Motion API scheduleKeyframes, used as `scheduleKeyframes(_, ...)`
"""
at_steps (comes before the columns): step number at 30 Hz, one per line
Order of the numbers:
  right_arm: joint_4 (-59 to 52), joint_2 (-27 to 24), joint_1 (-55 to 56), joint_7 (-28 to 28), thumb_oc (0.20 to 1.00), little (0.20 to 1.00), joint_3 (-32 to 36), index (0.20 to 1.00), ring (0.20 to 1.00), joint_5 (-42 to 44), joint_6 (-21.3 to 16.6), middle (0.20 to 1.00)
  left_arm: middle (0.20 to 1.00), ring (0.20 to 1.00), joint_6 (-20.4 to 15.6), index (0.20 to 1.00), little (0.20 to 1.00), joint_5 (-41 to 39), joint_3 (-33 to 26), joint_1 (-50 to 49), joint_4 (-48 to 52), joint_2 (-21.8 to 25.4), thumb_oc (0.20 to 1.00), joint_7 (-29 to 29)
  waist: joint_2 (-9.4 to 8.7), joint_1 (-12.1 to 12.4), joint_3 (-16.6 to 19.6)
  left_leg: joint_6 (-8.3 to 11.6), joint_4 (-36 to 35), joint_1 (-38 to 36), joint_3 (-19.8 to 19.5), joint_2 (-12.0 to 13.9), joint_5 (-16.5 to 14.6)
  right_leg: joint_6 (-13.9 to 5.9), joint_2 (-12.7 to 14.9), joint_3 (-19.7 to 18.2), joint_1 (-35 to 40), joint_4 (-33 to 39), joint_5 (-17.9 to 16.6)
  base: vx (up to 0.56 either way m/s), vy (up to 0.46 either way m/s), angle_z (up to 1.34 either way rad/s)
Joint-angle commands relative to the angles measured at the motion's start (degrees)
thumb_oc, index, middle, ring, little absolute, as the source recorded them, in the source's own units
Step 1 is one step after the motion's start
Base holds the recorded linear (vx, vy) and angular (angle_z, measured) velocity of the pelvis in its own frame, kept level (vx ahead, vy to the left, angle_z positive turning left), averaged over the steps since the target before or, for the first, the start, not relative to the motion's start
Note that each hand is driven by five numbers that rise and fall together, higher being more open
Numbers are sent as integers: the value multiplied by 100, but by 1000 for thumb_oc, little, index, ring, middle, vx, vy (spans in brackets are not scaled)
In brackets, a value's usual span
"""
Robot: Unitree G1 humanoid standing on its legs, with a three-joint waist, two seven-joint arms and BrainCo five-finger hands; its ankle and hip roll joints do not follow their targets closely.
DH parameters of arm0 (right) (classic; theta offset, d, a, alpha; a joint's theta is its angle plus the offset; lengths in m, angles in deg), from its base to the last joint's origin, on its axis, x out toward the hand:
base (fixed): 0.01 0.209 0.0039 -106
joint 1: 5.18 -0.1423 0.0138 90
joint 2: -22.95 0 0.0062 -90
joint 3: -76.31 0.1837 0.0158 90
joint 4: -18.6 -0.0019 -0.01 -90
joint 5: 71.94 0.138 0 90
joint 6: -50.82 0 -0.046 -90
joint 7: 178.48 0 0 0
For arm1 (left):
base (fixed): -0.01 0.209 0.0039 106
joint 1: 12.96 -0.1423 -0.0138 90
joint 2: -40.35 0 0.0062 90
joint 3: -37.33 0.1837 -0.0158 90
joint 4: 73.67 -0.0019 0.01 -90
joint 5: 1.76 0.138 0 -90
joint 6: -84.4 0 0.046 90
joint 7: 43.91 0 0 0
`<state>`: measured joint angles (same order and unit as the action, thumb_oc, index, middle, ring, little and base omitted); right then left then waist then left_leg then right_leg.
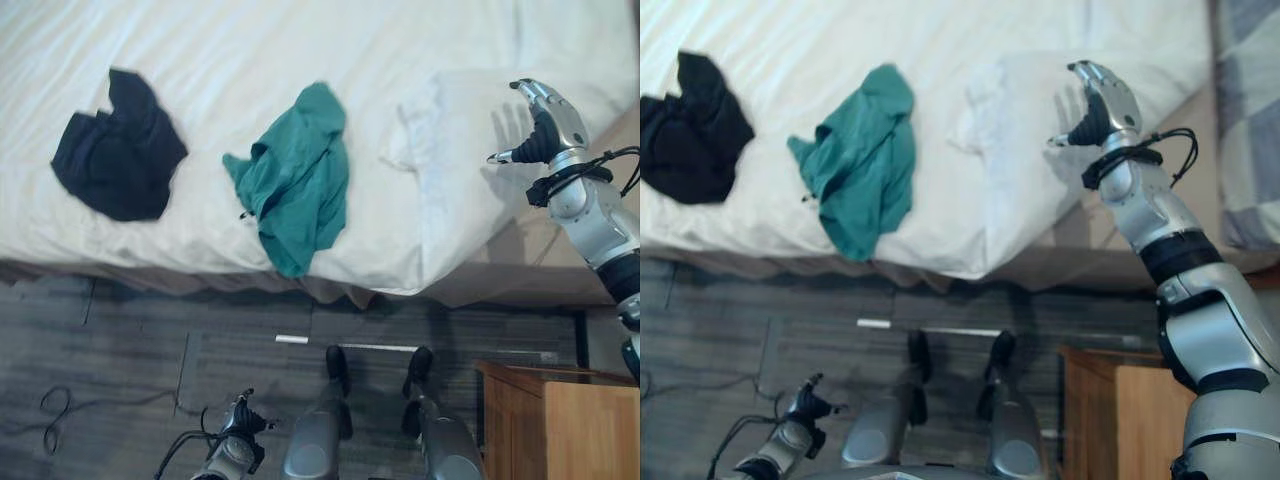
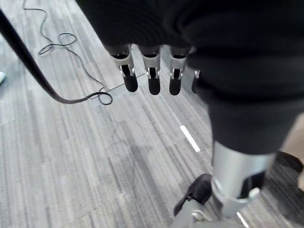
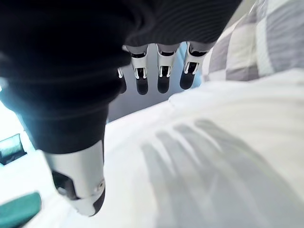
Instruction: Tidy up the quilt and then pick up the clothes from the bed and put them into the laundry hamper.
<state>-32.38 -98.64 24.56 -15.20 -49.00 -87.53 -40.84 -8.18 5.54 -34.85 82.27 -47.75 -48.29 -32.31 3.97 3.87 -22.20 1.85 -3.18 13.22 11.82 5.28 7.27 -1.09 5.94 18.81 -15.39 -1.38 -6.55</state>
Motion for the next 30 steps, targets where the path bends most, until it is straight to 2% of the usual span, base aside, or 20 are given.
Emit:
scheduleKeyframes(1, 239, 82, -647, -209, 1000, 1000, -397, 1000, 1000, -224, 3, 1000, 1000, 1000, -65, 1000, 1000, -369, -21, -8, -243, 358, 1000, 227, -378, 31, 47, 639, 86, -101, 48, 510, -11, -818, 347, -709, 206, -196, 696, -177, -26, 7)
scheduleKeyframes(3, 962, 436, -1059, -200, 1000, 1000, -768, 1000, 1000, -341, 62, 1000, 1000, 1000, -114, 1000, 1000, -752, -100, 102, -265, 346, 1000, 293, -369, 141, -193, 670, 128, 160, -38, 523, 26, -816, 345, -691, -104, -372, 692, -131, -36, -10)
scheduleKeyframes(4, 970, 440, -1072, -202, 718, 718, -775, 718, 718, -340, 59, 718, 1000, 1000, -114, 1000, 1000, -752, -106, 107, -266, 344, 1000, 293, -368, 137, -177, 668, 133, 195, -41, 526, 41, -812, 341, -689, -129, -358, 667, -46, -40, -2)
scheduleKeyframes(5, 1497, 590, -1217, -133, 200, 200, -962, 200, 200, -391, 100, 200, 1000, 1000, -143, 1000, 1000, -910, -127, 198, -270, 353, 1000, 310, -347, 172, -283, 686, 189, 300, -80, 512, 57, -802, 349, -665, -203, -435, 708, -43, -32, 14)
scheduleKeyframes(7, 2198, 826, -1169, -54, 200, 200, -927, 200, 200, -347, 193, 200, 1000, 1000, -136, 1000, 1000, -1028, -141, 250, -296, 332, 1000, 329, -341, 211, -275, 694, 206, 295, -132, 489, 71, -785, 343, -608, -145, -451, 749, -7, -19, 14)
scheduleKeyframes(10, 2198, 922, -680, -61, 200, 200, -589, 200, 200, -160, 269, 200, 1000, 1000, -83, 1000, 1000, -1052, -220, 195, -357, 251, 1000, 342, -390, 187, -181, 702, 160, 176, -176, 490, 69, -780, 341, -553, 41, -347, 736, 35, -3, 17)
scheduleKeyframes(12, 2097, 978, -6, -58, 200, 200, -180, 200, 200, 20, 289, 200, 1000, 1000, -10, 1000, 1000, -984, -278, 160, -431, 174, 1000, 325, -450, 145, -36, 703, 111, -9, -197, 480, 31, -781, 347, -526, 270, -257, 738, 83, -10, 16)
scheduleKeyframes(14, 1952, 1006, 1136, -38, 200, 200, 484, 200, 200, 241, 282, 200, 1000, 1000, 75, 1000, 1000, -788, -347, 100, -485, 43, 1000, 259, -551, 42, 178, 692, 22, -303, -224, 463, -49, -802, 358, -463, 608, -112, 743, 103, -27, 8)
scheduleKeyframes(15, 1945, 1003, 1145, -38, 200, 200, 494, 200, 200, 238, 284, 200, 1000, 1000, 75, 1000, 1000, -788, -342, 100, -484, 47, 1000, 259, -552, 47, 189, 689, 24, -282, -226, 463, -37, -801, 356, -461, 596, -98, 721, 61, -18, 19)
scheduleKeyframes(18, 1838, 1132, 2351, -81, 200, 200, 1267, 200, 200, 522, 303, 200, 1000, 1000, 157, 1000, 1000, -638, -417, 51, -488, -49, 1000, 210, -643, -70, 415, 666, -49, -547, -232, 423, -120, -831, 376, -403, 907, 41, 699, 87, -18, 3)
scheduleKeyframes(19, 1790, 1145, 2725, -122, 555, 555, 1599, 555, 555, 680, 315, 555, 1000, 1000, 186, 1000, 1000, -588, -471, 47, -502, -56, 1000, 221, -670, -125, 495, 656, -64, -622, -236, 407, -153, -845, 381, -401, 998, 86, 685, 115, 1, 3)
scheduleKeyframes(20, 1617, 1283, 3492, -278, 1000, 1000, 2352, 1000, 1000, 1227, 281, 1000, 1000, 1000, 235, 1000, 1000, -525, -574, -2, -506, -84, 1000, 213, -697, -235, 649, 651, -87, -784, -207, 390, -232, -876, 396, -402, 1175, 169, 673, 133, 17, 7)
scheduleKeyframes(21, 1528, 1371, 3842, -316, 1000, 1000, 2687, 1000, 1000, 1465, 256, 1000, 1000, 1000, 269, 1000, 1000, -482, -623, -59, -529, -112, 1000, 190, -704, -287, 746, 644, -102, -862, -182, 387, -270, -893, 410, -391, 1245, 214, 655, 93, 18, 2)
scheduleKeyframes(22, 1517, 1371, 3855, -316, 1000, 1000, 2699, 1000, 1000, 1463, 261, 1000, 1000, 1000, 270, 1000, 1000, -483, -615, -60, -527, -109, 1000, 190, -706, -281, 760, 640, -108, -843, -183, 384, -251, -892, 411, -391, 1227, 222, 635, 67, 26, 6)
scheduleKeyframes(27, 1963, 1756, 4856, -415, 1000, 1000, 3954, 1000, 1000, 2747, 93, 1000, 1000, 1000, 379, 1000, 1000, -461, -802, -272, -649, -170, 1000, 26, -739, -508, 1187, 622, -161, -1164, -46, 362, -409, -976, 453, -471, 1492, 407, 556, 81, 31, -6)
scheduleKeyframes(30, 2162, 1738, 5026, -426, 1000, 1000, 4192, 1000, 1000, 2948, 107, 1000, 1000, 1000, 411, 1000, 1000, -485, -821, -316, -689, -176, 1000, -21, -754, -568, 1286, 616, -173, -1246, -12, 361, -452, -992, 461, -520, 1527, 410, 555, 59, 37, -2)
